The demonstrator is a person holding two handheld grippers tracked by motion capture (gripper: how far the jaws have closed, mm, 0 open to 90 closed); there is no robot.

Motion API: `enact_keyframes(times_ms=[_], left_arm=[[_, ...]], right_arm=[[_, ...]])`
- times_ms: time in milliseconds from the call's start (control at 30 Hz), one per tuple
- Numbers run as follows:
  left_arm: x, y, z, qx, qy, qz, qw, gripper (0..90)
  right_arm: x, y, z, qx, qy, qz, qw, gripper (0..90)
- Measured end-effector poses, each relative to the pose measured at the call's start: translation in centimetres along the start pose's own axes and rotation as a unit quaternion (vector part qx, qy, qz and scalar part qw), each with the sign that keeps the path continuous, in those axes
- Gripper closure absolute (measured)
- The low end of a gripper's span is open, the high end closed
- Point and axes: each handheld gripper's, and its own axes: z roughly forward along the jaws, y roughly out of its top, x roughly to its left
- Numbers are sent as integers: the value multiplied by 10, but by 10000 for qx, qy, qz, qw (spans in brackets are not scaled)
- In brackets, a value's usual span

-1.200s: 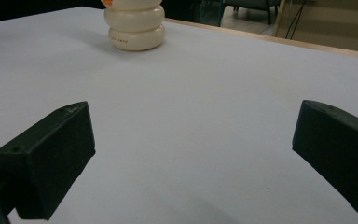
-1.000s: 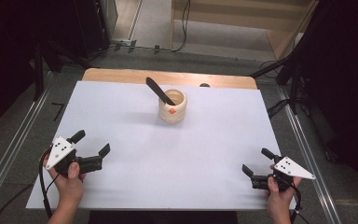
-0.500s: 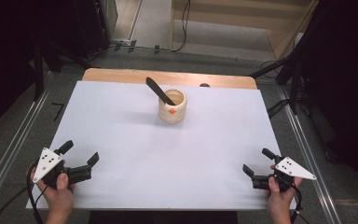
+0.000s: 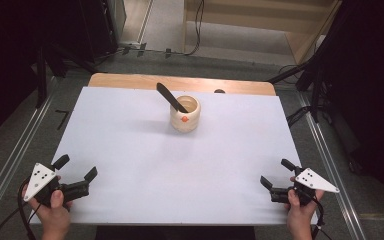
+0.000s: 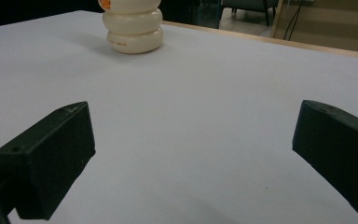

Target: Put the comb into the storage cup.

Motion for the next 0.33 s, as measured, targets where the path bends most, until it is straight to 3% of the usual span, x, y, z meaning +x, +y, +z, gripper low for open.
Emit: enact_keyframes(times_ms=[200,333], left_arm=[[3,-3,2,23,-13,-99,9999,0],[2,-4,2,67,5,-61,10000,0]], right_arm=[[0,0,0,7,-11,1,10000,0],[1,0,0,17,-37,26,10000,0]])
